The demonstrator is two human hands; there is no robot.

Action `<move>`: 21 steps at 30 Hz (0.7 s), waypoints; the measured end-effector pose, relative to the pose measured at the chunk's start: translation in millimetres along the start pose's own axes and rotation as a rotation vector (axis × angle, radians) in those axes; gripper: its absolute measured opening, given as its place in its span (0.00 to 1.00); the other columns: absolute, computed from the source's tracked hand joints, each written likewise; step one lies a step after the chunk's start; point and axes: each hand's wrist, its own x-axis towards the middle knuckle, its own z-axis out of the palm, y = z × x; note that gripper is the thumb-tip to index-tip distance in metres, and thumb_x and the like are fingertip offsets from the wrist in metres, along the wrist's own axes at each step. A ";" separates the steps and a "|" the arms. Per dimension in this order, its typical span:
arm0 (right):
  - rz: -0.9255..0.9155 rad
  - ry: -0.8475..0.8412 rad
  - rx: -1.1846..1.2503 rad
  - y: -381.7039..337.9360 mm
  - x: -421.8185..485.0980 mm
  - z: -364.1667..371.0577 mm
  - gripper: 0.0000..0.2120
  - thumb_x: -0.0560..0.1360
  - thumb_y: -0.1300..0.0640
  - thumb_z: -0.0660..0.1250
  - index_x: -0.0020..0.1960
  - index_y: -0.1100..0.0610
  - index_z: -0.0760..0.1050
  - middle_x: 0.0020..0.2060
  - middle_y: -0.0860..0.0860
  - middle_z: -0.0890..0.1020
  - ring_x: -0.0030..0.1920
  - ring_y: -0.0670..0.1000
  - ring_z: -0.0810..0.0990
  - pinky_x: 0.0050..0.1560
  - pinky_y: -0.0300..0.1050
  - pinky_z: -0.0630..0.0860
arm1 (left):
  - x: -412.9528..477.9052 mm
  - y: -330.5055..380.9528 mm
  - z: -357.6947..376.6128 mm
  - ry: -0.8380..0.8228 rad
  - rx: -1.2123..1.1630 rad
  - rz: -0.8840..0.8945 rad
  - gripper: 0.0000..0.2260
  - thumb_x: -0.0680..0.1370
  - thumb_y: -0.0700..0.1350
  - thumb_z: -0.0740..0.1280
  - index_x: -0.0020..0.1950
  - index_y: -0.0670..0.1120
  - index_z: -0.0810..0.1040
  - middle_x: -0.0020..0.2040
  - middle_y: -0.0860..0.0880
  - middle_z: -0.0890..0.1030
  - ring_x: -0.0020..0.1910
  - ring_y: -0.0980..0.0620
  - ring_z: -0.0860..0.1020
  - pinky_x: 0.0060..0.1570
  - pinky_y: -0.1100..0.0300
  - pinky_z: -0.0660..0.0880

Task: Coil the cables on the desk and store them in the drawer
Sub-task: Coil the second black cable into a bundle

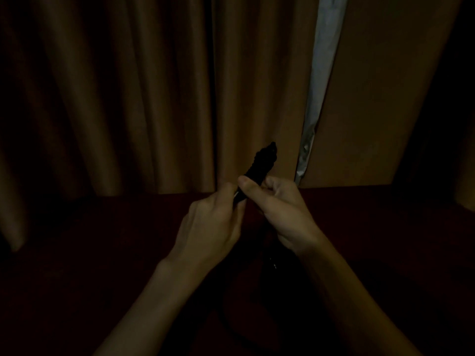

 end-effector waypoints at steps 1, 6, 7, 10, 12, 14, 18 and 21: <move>-0.031 -0.001 -0.015 -1.8 -0.4 1.2 0.15 0.79 0.51 0.71 0.36 0.55 0.75 0.30 0.50 0.75 0.32 0.47 0.73 0.35 0.39 0.69 | 0.4 -0.4 0.0 0.032 -0.027 -0.012 0.12 0.82 0.50 0.58 0.55 0.42 0.75 0.35 0.50 0.77 0.27 0.55 0.74 0.24 0.61 0.71; -0.127 -0.082 -0.005 -6.2 0.0 -4.3 0.17 0.79 0.50 0.70 0.43 0.64 0.75 0.36 0.60 0.75 0.39 0.57 0.72 0.43 0.50 0.69 | 12.6 12.0 -8.6 0.017 -0.660 -0.481 0.14 0.85 0.46 0.60 0.43 0.42 0.77 0.29 0.51 0.78 0.24 0.55 0.71 0.27 0.64 0.67; -0.112 -0.093 0.028 -5.8 -0.2 -5.9 0.15 0.78 0.50 0.71 0.42 0.61 0.76 0.37 0.60 0.77 0.41 0.57 0.74 0.46 0.50 0.71 | 15.2 14.8 -11.1 -0.015 -0.873 -0.607 0.15 0.85 0.46 0.60 0.44 0.41 0.78 0.28 0.49 0.76 0.23 0.54 0.69 0.25 0.63 0.65; -0.033 -0.167 0.145 -6.4 -2.1 -7.5 0.11 0.75 0.50 0.69 0.40 0.57 0.79 0.39 0.51 0.83 0.42 0.48 0.81 0.47 0.38 0.74 | 19.6 26.2 -18.5 -0.113 -1.475 -0.874 0.13 0.80 0.49 0.61 0.46 0.39 0.77 0.26 0.49 0.69 0.19 0.58 0.62 0.22 0.67 0.57; -0.003 -0.223 0.230 -5.3 -2.1 -9.3 0.13 0.76 0.51 0.70 0.38 0.59 0.80 0.48 0.53 0.86 0.46 0.44 0.83 0.48 0.35 0.76 | 19.1 32.3 -19.7 -0.180 -1.727 -0.963 0.12 0.77 0.50 0.62 0.44 0.42 0.76 0.24 0.51 0.67 0.18 0.60 0.61 0.21 0.68 0.53; -0.017 -0.227 0.209 -9.3 -2.5 -8.9 0.10 0.76 0.52 0.71 0.38 0.53 0.85 0.53 0.64 0.83 0.51 0.48 0.82 0.58 0.43 0.73 | 18.3 32.6 -19.1 -0.260 -1.782 -0.967 0.13 0.78 0.51 0.61 0.43 0.43 0.76 0.24 0.52 0.67 0.17 0.60 0.62 0.20 0.68 0.53; -0.018 -0.199 0.203 -5.3 -0.9 -11.2 0.10 0.75 0.52 0.73 0.44 0.60 0.82 0.37 0.56 0.81 0.40 0.51 0.82 0.48 0.44 0.79 | 19.2 28.4 -19.0 -0.299 -1.271 -0.911 0.17 0.83 0.54 0.57 0.46 0.43 0.77 0.28 0.48 0.76 0.21 0.55 0.68 0.23 0.65 0.58; -0.003 -0.145 0.175 -2.1 -0.5 -7.3 0.13 0.77 0.54 0.72 0.44 0.65 0.79 0.34 0.60 0.78 0.32 0.57 0.78 0.38 0.50 0.79 | 15.5 24.1 -14.7 -0.228 -0.719 -0.675 0.20 0.86 0.53 0.54 0.48 0.44 0.80 0.32 0.48 0.82 0.27 0.51 0.77 0.28 0.65 0.70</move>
